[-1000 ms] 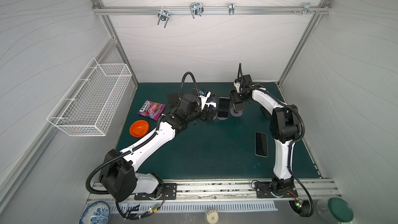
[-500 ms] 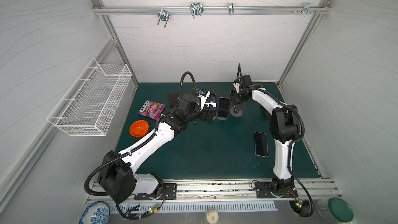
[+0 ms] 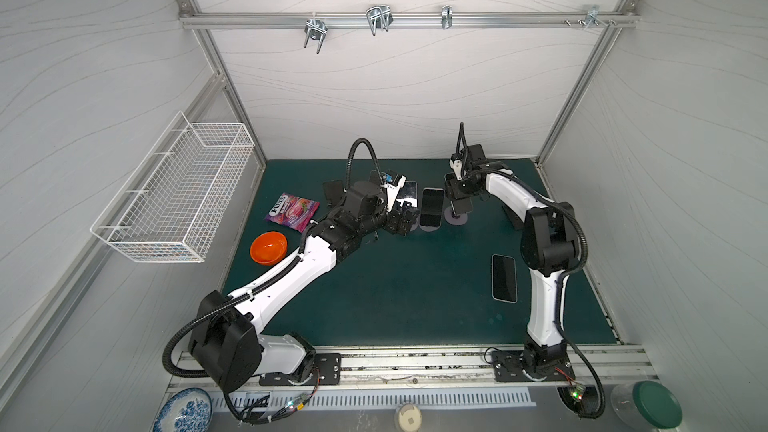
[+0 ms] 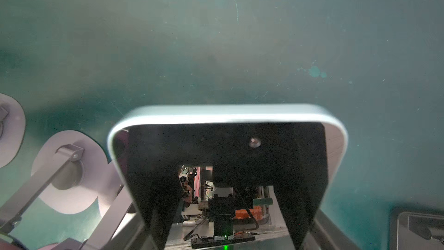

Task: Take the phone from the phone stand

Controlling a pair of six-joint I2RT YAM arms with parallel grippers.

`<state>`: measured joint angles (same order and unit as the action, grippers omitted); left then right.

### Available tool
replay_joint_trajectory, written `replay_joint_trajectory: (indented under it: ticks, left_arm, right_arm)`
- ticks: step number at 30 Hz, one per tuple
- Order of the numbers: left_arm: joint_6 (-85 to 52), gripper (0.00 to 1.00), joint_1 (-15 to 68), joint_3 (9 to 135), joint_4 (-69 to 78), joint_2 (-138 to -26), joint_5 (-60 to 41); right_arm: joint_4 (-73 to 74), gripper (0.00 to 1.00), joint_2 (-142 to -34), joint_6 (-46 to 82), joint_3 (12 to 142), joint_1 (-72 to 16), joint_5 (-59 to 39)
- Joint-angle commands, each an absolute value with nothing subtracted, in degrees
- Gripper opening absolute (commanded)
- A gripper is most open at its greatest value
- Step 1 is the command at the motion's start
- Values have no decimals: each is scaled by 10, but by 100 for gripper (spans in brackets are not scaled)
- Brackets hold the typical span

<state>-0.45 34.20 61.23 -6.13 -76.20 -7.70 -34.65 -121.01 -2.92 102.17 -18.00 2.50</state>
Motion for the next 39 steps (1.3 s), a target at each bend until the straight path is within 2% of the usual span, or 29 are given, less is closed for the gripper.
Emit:
replay_joint_trajectory:
  ticks: [1, 39]
  left_arm:
    - [0, 99, 343, 614, -48, -747, -75]
    - [-4, 99, 342, 615, -72, -732, -77]
  right_arm:
    - [-361, 74, -1181, -40, 1034, -179, 19]
    - [-366, 69, -1156, -33, 1059, -177, 5]
